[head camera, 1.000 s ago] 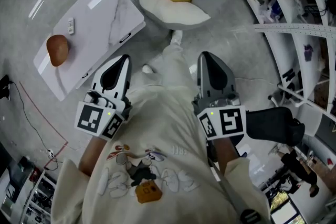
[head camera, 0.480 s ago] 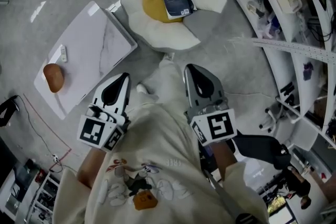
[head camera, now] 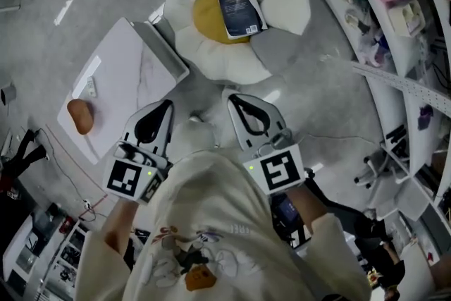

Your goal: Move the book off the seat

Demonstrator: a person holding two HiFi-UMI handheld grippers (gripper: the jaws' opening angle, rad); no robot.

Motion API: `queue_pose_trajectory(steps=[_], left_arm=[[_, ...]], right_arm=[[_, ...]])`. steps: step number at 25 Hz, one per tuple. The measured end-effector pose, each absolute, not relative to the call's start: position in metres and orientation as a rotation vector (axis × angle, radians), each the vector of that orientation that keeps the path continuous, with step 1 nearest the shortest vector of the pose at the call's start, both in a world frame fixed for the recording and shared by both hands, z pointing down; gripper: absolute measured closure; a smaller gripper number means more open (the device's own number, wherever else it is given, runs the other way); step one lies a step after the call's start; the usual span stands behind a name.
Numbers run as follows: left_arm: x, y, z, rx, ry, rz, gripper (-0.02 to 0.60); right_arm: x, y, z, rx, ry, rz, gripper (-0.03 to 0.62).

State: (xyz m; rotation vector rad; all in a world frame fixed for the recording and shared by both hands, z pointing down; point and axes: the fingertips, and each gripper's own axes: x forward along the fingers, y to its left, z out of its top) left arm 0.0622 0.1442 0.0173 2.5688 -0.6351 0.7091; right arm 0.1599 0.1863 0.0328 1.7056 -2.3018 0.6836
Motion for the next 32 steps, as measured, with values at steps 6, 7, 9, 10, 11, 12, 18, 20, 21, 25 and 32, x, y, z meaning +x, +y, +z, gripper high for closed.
queue_pose_trajectory(steps=[6,7,9,10,11,12,18,20,21,25,32], left_arm=[[0.101,0.107,0.031,2.605,-0.6,0.761,0.569],[0.106,0.104,0.036,2.602,-0.591,0.766,0.569],[0.114,0.1,0.05,2.59,-0.558,0.786,0.569],[0.117,0.097,0.058,2.583,-0.538,0.799,0.569],[0.12,0.094,0.068,2.573,-0.522,0.809,0.569],[0.123,0.091,0.077,2.56,-0.513,0.813,0.569],[0.131,0.083,0.154,2.499,-0.449,0.832,0.569],[0.135,0.076,0.189,2.476,-0.434,0.851,0.569],[0.135,0.072,0.206,2.467,-0.427,0.863,0.569],[0.134,0.059,0.264,2.452,-0.404,0.909,0.569],[0.143,0.026,0.339,2.466,-0.414,0.914,0.569]], right_arm=[[0.171,0.164,0.065,1.609,-2.324,0.733,0.585],[0.171,0.164,0.071,1.583,-2.327,0.742,0.585],[0.171,0.163,0.084,1.547,-2.33,0.783,0.585],[0.171,0.162,0.091,1.538,-2.327,0.807,0.585],[0.171,0.16,0.098,1.531,-2.321,0.824,0.585],[0.171,0.158,0.107,1.525,-2.315,0.833,0.585],[0.165,0.144,0.173,1.541,-2.267,0.874,0.583],[0.17,0.133,0.202,1.59,-2.242,0.893,0.583],[0.171,0.128,0.216,1.62,-2.228,0.916,0.582],[0.172,0.109,0.269,1.778,-2.17,1.061,0.579],[0.167,0.091,0.347,1.896,-2.069,1.229,0.534]])
